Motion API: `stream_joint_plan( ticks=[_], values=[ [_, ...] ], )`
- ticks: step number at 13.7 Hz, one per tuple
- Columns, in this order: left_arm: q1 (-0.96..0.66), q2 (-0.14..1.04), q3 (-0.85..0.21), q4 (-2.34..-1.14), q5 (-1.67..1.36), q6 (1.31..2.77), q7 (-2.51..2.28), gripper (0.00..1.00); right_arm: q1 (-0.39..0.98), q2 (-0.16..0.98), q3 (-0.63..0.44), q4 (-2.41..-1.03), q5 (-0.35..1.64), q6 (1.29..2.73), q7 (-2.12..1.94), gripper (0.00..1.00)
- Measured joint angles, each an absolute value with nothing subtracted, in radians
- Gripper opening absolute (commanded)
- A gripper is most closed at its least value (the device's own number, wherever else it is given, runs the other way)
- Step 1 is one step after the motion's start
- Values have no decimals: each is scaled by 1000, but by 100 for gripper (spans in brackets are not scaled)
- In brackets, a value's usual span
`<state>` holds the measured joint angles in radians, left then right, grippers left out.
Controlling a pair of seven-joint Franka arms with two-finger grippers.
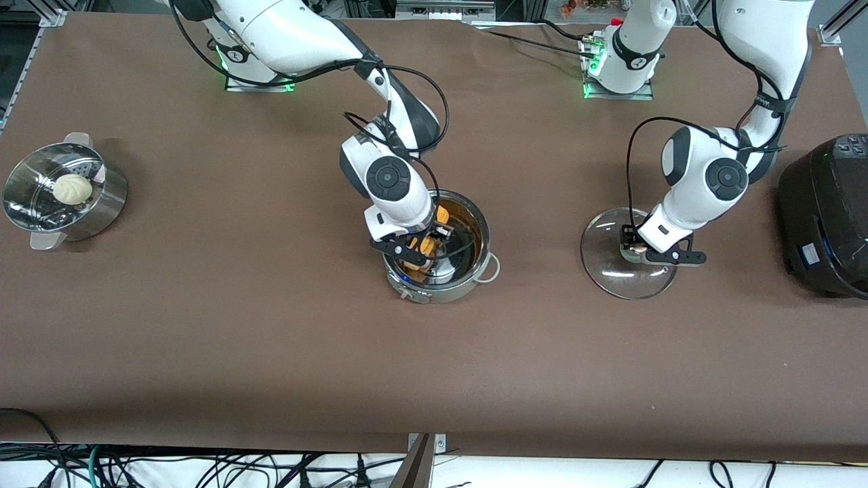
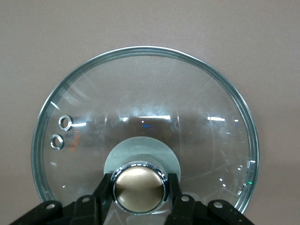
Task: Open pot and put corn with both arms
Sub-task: 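Set the lid down with the left gripper while the right gripper lowers corn, then release the corn into the pot and withdraw the right gripper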
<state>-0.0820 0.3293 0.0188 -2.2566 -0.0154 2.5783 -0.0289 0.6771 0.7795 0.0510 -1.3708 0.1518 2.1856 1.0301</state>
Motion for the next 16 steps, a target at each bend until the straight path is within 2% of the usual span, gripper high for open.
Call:
stream_joint_plan(
  ticks=[1, 2, 9, 11, 13, 16],
  values=[
    [-82, 328, 19, -2256, -15, 2575, -29, 76, 677, 779, 51, -1370, 152, 2186, 1030, 68],
    [-81, 325, 19, -2255, -15, 2569, -29, 98, 677, 779, 51, -1369, 152, 2186, 1030, 100],
    [-81, 160, 20, -2223, -15, 2454, -29, 100, 693, 779, 51, -1356, 97, 2185, 1030, 100],
    [-81, 106, 20, -2160, -15, 2314, -30, 100, 693, 779, 51, -1352, 96, 2180, 1030, 100],
    [-80, 57, 25, -2047, -15, 2127, -30, 100, 693, 769, 45, -1341, 96, 2158, 1030, 100],
    [-61, 1, 32, -1872, -5, 1862, -30, 100, 691, 701, 8, -1312, 95, 2104, 1029, 100]
  ],
)
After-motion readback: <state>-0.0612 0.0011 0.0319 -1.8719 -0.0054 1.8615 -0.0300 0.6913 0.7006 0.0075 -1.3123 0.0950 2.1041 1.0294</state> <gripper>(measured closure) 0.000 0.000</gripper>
